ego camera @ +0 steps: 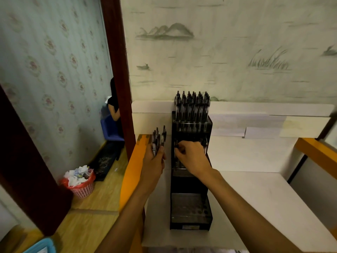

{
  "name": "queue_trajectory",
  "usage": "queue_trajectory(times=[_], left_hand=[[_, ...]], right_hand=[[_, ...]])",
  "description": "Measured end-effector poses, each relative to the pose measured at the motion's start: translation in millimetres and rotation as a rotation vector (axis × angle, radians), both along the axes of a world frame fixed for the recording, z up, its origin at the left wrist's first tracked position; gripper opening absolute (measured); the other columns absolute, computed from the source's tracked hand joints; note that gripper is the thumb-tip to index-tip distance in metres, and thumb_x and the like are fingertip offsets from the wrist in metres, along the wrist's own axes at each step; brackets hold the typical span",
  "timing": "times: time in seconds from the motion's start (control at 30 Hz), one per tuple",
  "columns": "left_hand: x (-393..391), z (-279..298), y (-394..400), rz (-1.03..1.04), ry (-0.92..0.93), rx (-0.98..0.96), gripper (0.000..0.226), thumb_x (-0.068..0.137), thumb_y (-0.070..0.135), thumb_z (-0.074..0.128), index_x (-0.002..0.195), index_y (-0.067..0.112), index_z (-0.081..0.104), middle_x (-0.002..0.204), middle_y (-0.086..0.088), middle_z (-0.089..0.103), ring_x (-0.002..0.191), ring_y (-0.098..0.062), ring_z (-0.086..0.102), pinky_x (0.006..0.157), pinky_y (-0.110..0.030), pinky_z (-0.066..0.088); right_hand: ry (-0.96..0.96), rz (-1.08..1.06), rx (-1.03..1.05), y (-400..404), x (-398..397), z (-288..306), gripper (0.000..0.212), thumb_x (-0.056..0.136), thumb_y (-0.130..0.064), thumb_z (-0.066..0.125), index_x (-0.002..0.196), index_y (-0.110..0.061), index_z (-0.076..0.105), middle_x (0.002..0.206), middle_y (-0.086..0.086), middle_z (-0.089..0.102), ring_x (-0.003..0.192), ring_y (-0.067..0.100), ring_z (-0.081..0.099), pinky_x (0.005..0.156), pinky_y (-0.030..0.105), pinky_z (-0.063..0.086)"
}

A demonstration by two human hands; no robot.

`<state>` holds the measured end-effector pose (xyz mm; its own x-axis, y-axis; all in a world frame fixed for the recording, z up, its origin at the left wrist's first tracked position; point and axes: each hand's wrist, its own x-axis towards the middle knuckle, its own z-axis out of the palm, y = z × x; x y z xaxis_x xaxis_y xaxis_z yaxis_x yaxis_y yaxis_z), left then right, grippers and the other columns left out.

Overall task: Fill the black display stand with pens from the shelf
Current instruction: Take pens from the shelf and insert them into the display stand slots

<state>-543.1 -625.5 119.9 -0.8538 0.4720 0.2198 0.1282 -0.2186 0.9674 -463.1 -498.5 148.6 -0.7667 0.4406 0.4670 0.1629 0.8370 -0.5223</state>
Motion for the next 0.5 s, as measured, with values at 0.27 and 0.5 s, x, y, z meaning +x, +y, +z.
queue_trajectory(times=[0.27,0.5], left_hand=[[4,-1,-1,-0.021,0.024,-0.009,0.022,0.101,0.03,0.054,0.108,0.01,0.058,0.074,0.002,0.065,0.048,-0.011,0.051,0.038,-0.019,0.03],[8,1,-3,-0.086,0.022,-0.02,0.027,0.091,0.044,0.063,0.101,0.019,0.069,0.068,-0.011,0.07,0.036,-0.013,0.045,0.035,-0.022,0.028]], right_hand=[[-0.045,-0.051,-0.013,2,3,-6,0.038,0.097,-0.032,0.062,0.066,-0.01,0.068,0.057,-0.001,0.06,0.051,0.007,0.057,0.054,0.014,0.043],[0.258,0.091,-0.456,-3,20,18,0.017,0.094,-0.027,0.066,0.09,-0.015,0.078,0.077,-0.004,0.075,0.071,0.006,0.071,0.066,0.018,0.056]])
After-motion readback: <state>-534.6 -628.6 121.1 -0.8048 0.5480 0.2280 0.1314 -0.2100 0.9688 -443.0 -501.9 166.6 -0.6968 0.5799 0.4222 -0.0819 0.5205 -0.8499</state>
